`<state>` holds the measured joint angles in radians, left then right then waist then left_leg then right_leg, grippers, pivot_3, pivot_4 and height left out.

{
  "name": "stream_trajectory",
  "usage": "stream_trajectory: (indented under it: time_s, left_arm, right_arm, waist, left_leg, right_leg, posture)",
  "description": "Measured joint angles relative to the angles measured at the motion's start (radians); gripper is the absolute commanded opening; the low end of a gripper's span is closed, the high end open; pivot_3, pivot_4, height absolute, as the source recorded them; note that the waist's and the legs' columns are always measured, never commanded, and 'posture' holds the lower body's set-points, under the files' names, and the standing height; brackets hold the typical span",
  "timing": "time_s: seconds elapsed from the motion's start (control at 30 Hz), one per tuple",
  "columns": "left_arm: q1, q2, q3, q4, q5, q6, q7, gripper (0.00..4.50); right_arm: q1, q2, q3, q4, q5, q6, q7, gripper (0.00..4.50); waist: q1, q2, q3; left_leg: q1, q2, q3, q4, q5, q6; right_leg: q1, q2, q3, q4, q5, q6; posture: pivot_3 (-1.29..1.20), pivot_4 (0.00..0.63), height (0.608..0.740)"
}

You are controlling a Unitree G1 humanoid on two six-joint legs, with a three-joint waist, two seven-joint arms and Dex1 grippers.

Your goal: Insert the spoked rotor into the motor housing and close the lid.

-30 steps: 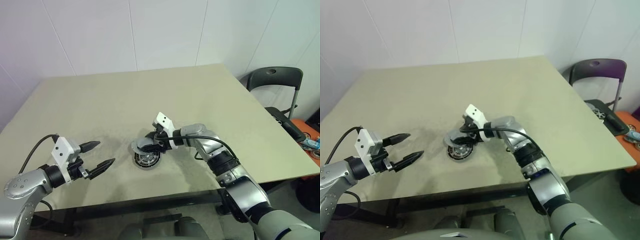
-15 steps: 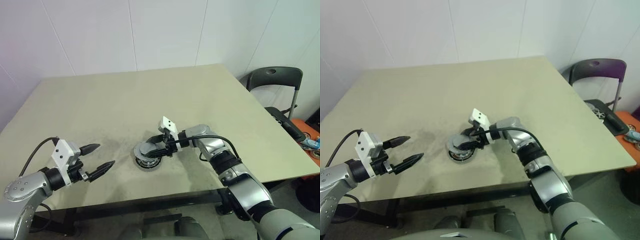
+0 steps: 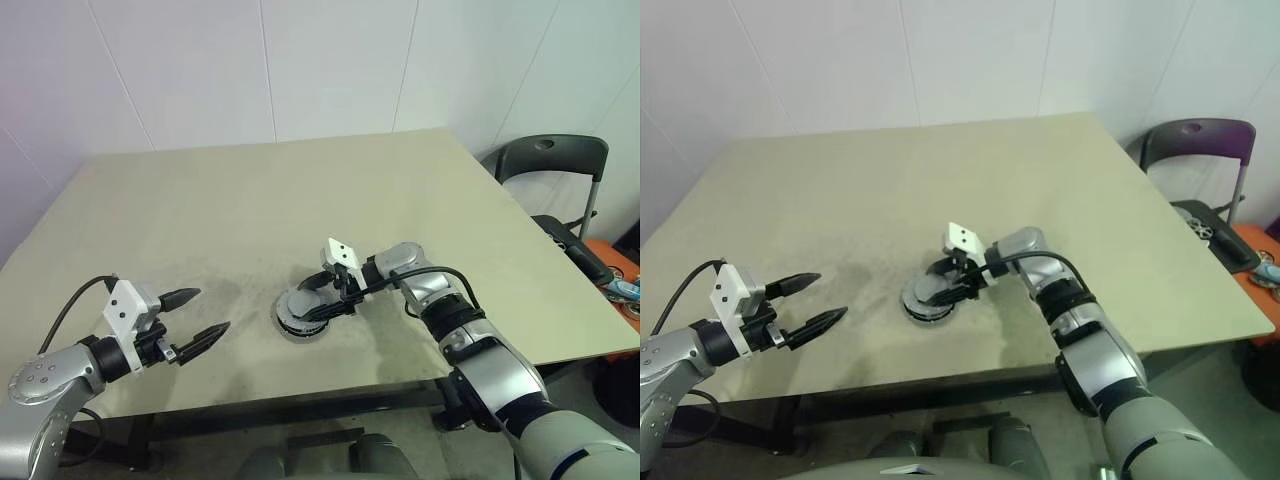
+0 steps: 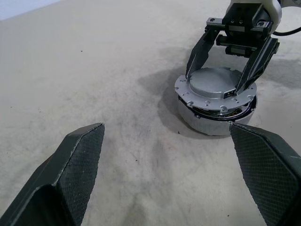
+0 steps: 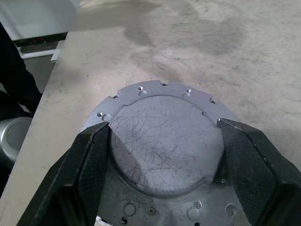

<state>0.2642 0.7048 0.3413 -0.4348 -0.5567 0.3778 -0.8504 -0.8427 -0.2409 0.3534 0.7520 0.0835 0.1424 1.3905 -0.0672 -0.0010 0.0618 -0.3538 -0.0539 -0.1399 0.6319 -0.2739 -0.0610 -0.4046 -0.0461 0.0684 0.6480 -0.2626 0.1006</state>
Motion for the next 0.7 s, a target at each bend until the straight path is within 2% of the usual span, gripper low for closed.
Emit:
stream_trajectory:
  time_s: [0.7]
  left_arm:
    - [0.003, -0.003, 0.000, 0.000, 0.000, -0.003, -0.015, 4.50]
  right_arm:
    - [-0.003, 0.005, -0.020, 0.016, 0.010, -0.016, 0.090, 3.26]
  waist:
    - [-0.001, 0.000, 0.000]
  left_leg:
    - [0.000, 0.000, 0.000, 0.000, 0.000, 0.000]
  right_leg:
    - [0.000, 0.000, 0.000, 0.001, 0.000, 0.000]
  posture:
    - [0.00, 0.000, 0.740]
